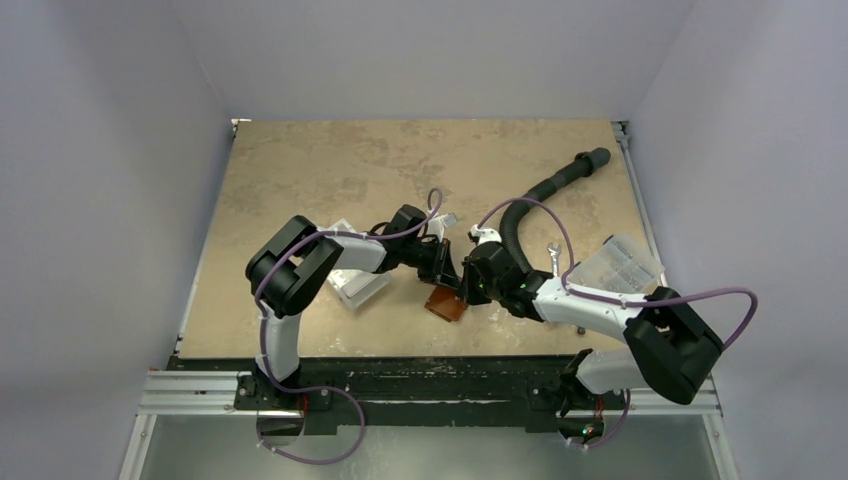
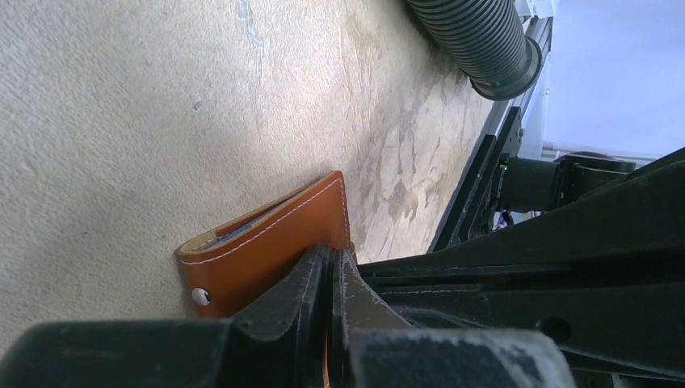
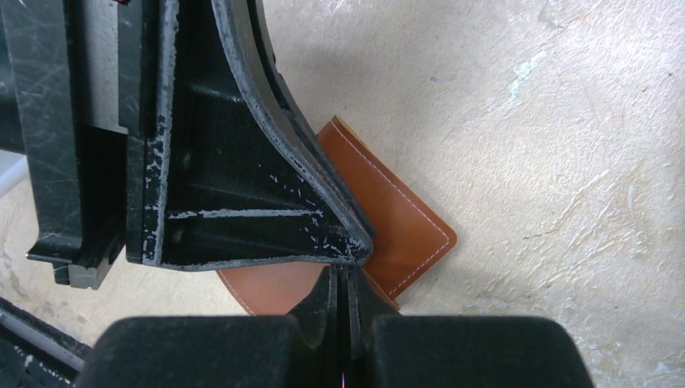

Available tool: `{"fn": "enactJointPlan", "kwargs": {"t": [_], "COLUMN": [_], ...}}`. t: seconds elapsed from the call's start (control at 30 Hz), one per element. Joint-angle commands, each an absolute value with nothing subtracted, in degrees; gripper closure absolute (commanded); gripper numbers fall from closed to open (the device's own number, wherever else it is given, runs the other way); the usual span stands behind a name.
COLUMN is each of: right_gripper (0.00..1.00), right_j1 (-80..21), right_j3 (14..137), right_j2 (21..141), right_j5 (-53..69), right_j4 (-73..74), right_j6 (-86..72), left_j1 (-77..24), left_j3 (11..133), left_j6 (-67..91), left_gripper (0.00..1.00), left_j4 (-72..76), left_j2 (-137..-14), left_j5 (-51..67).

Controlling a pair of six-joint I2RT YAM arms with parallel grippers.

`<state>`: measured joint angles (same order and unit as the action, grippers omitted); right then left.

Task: Put the credit cards into the card holder
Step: Close the card holder at the center of the board.

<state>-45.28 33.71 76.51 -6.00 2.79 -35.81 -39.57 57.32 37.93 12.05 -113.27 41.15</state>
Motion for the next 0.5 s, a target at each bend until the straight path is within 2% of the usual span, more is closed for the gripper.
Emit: {"fn": "enactJointPlan", "kwargs": {"t": [0.0, 0.47], "right_gripper": [1.00, 1.00], "right_j1": [-45.00, -45.18], "right_j3": [33.91, 32.53], "right_j2": [75.82, 76.13], "right_j5": [-10.86, -3.89], "right_j4": [0.29, -5.06], "right_j6": [-36.03, -33.48], "left_j1": [-40.28, -40.31], "left_j3": [56.57, 56.59], "left_j6": [36.59, 36.61], "left_gripper": [1.00, 1.00], "left_j4": [9.21, 9.22], "left_j2": [-115.58, -115.41], "left_j5": [38.35, 38.38]}}
